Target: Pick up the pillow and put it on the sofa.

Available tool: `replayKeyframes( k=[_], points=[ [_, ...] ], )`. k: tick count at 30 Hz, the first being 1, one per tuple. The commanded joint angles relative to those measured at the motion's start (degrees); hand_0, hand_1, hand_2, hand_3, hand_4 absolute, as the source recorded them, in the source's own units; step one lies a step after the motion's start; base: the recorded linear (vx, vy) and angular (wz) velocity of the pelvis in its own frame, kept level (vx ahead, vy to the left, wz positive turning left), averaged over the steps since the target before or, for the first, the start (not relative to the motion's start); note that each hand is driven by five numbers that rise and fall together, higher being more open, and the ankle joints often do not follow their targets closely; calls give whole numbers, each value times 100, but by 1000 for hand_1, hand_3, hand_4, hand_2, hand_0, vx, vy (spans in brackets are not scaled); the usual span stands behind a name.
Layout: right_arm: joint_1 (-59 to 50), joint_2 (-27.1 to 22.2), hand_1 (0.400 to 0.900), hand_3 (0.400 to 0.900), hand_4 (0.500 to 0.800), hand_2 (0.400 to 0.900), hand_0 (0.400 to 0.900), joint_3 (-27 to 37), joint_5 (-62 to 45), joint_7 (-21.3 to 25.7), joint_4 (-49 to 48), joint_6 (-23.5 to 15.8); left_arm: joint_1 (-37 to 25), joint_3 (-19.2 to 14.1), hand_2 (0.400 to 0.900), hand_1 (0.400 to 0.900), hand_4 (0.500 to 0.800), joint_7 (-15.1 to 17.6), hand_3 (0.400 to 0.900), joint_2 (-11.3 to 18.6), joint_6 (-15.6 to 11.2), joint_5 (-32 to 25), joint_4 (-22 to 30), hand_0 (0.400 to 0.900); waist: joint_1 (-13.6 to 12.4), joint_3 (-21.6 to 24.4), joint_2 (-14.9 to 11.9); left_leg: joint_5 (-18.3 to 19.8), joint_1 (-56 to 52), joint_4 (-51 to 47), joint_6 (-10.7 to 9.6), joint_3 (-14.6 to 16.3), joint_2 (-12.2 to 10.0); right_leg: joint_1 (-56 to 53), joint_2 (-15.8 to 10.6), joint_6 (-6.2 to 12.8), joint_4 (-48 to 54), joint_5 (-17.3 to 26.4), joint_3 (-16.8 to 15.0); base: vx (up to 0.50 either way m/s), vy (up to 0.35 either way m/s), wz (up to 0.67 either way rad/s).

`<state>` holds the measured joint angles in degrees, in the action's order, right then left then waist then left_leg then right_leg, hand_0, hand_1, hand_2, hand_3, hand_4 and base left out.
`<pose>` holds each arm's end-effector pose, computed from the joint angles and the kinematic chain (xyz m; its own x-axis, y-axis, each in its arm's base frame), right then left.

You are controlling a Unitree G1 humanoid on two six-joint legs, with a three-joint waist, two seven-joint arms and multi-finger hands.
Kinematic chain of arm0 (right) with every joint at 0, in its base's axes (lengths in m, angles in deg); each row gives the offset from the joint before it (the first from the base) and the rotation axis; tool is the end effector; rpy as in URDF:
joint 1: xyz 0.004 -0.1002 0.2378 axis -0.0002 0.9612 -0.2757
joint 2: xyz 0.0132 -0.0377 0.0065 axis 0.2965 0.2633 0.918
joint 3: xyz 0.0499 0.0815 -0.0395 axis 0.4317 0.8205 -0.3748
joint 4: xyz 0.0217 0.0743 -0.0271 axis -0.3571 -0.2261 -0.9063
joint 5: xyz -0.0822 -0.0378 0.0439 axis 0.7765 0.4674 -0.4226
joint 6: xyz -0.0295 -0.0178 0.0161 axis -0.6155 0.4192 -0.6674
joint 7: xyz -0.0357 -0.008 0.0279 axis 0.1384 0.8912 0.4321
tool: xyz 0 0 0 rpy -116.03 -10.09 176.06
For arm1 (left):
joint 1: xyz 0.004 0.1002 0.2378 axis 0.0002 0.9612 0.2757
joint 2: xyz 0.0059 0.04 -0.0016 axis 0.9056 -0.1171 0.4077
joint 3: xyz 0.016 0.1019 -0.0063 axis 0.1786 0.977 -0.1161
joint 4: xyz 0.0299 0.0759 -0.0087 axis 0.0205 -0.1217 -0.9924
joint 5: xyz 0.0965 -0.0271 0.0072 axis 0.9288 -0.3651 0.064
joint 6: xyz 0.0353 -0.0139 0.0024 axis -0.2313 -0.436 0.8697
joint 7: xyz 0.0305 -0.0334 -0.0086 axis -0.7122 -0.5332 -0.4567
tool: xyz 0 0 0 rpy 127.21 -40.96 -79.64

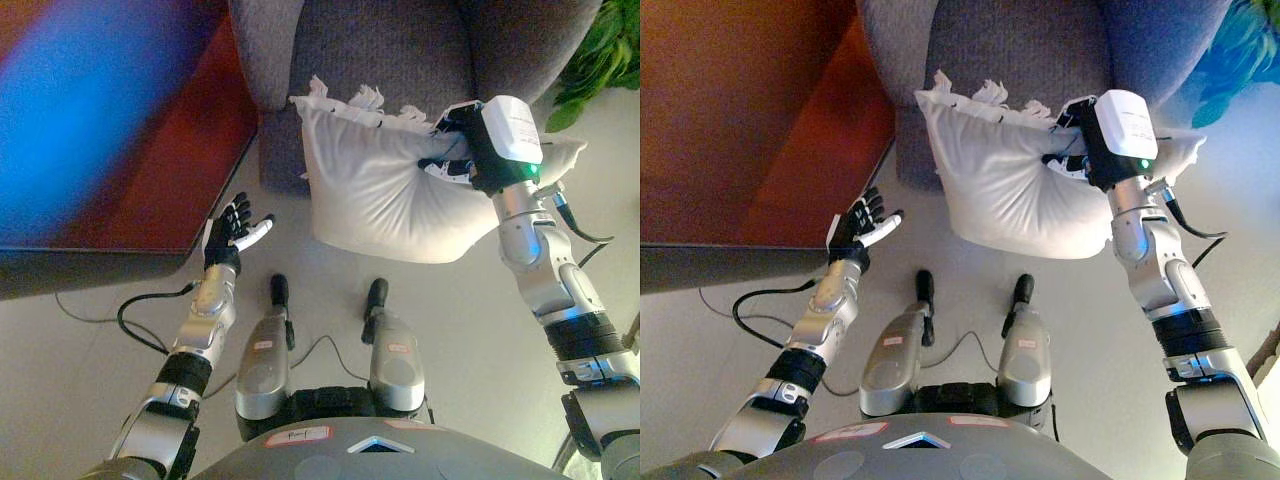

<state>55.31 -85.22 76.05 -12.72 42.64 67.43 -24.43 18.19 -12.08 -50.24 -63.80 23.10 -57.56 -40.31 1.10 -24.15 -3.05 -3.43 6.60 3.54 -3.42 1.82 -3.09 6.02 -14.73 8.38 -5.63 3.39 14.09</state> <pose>0.2556 -0.2298 0.1185 0.9384 0.1486 0.3118 0.2364 0.3819 -0.8935 0.2102 0.1981 -0.0131 0.9453 0.1387 -0.2952 -0.1409 0.9899 0.0141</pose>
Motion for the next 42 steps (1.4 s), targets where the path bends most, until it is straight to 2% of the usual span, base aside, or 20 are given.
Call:
replayKeyframes(
  k=[1,6,7,10,14,17,19,20,21,22,23,24,27,32,39,40,41,42],
  points=[
    [-591,19,400,400,500,400,400,720,-687,465,-661,-565,470,-51,900,900,800,-258,900,127,-253,235,216,900,-174,1741,-202,165,-153,-314,-163,15,-242,-148,-174,453,251,407,72,155,-9,-5],
    [-867,55,400,400,500,400,400,606,-1182,317,-301,-575,722,-76,900,900,800,-481,900,219,-208,99,528,900,-279,1894,-241,158,-356,-443,-228,50,-325,-371,-111,433,452,424,141,132,-21,5],
    [-1043,91,400,400,500,400,400,519,-1466,235,-1,-543,779,-32,900,900,800,-628,900,275,-202,-9,672,900,-328,1904,-269,147,-369,-442,-265,42,-362,-427,-82,412,469,404,173,58,-26,14],
    [-1360,-16,400,400,500,400,400,317,-1801,92,544,-486,835,-10,900,900,800,-757,900,361,-197,-126,828,900,-360,1872,-296,147,-376,-433,-306,18,-398,-499,-57,386,494,366,228,82,-50,25],
    [-2486,-245,400,400,500,400,400,-178,-2599,31,2060,-366,965,14,900,900,800,-907,900,511,-212,-392,1056,900,-490,1806,-317,117,-366,-426,-371,-48,-456,-593,-4,347,555,347,316,77,-54,22],
    [-3468,-363,400,400,500,400,400,-704,-2793,-5,3195,-270,1035,-1,900,900,800,-952,900,624,-211,-589,1122,900,-628,1755,-309,92,-298,-427,-394,-86,-478,-557,19,333,588,350,336,66,-58,11],
    [-4179,-406,400,400,500,400,400,-1086,-2930,-29,4106,-208,1040,35,900,900,800,-951,900,724,-244,-690,1174,900,-732,1689,-279,37,-197,-439,-406,-143,-491,-501,32,318,619,368,337,7,-63,20],
    [-4836,-407,400,400,500,400,400,-1316,-3030,49,4943,-153,979,161,900,900,800,-980,900,816,-278,-795,1214,900,-861,1597,-245,-39,-60,-461,-429,-216,-494,-431,42,313,660,391,377,-27,-50,21],
    [-4886,-403,606,606,624,606,606,-1350,-3041,49,4985,-172,969,150,900,900,800,-980,900,803,-278,-797,1212,900,-846,1592,-233,-41,-47,-457,-430,-222,-495,-424,43,312,659,392,383,-47,-53,25],
    [-5222,-425,900,900,800,900,900,-1552,-2999,48,5465,-121,895,219,900,900,800,-990,900,851,-299,-868,1221,900,-914,1537,-207,-107,40,-489,-454,-277,-495,-365,44,313,682,419,423,-39,-44,28],
    [-5576,-462,900,900,800,900,900,-1584,-3145,97,6005,-90,792,314,900,900,800,-1020,900,899,-305,-908,1264,900,-1021,1474,-152,-179,167,-549,-471,-369,-486,-303,50,318,745,448,491,-38,-44,28],
    [-5604,-463,900,900,800,900,900,-1602,-3152,93,6028,-102,782,312,900,900,800,-1020,900,893,-305,-909,1262,900,-1012,1473,-144,-182,178,-548,-473,-378,-487,-299,52,317,748,450,499,-19,-48,34],
    [-6069,-791,900,900,800,900,900,-1856,-3012,184,6739,6,677,481,900,900,800,-1118,900,966,-320,-942,1342,900,-1210,1403,-41,-321,362,-639,-521,-557,-463,-263,61,330,850,478,674,3,-49,37],
    [-6353,-1173,900,900,800,900,900,-2109,-2691,457,6940,128,533,658,900,900,800,-1194,900,1028,-317,-887,1379,900,-1373,1403,74,-408,468,-707,-550,-752,-439,-282,64,350,942,482,851,28,-24,22],
    [-6038,-1071,900,900,800,900,900,-1851,-2968,685,6280,28,452,632,900,900,800,-1025,900,948,-284,-825,1185,900,-1286,1505,45,-281,335,-645,-502,-778,-402,-499,39,346,973,443,867,42,6,1],
    [-5939,-1031,900,900,800,900,900,-1806,-2989,692,5943,-8,444,592,900,900,800,-996,900,925,-276,-817,1154,900,-1239,1525,30,-233,299,-620,-488,-750,-401,-520,31,348,974,442,833,24,38,-24],
    [-5601,-910,900,900,800,900,900,-1623,-3091,677,5093,-118,471,488,900,900,800,-950,900,862,-264,-780,1090,900,-1121,1559,10,-133,213,-562,-450,-669,-396,-557,23,340,971,431,741,24,38,-25],
    [-5544,-911,900,900,800,900,900,-1580,-3080,681,5044,-95,481,496,900,900,800,-951,900,878,-265,-778,1090,900,-1137,1560,-8,-125,201,-557,-449,-659,-394,-566,21,341,971,429,732,35,58,-38]
  ],
)
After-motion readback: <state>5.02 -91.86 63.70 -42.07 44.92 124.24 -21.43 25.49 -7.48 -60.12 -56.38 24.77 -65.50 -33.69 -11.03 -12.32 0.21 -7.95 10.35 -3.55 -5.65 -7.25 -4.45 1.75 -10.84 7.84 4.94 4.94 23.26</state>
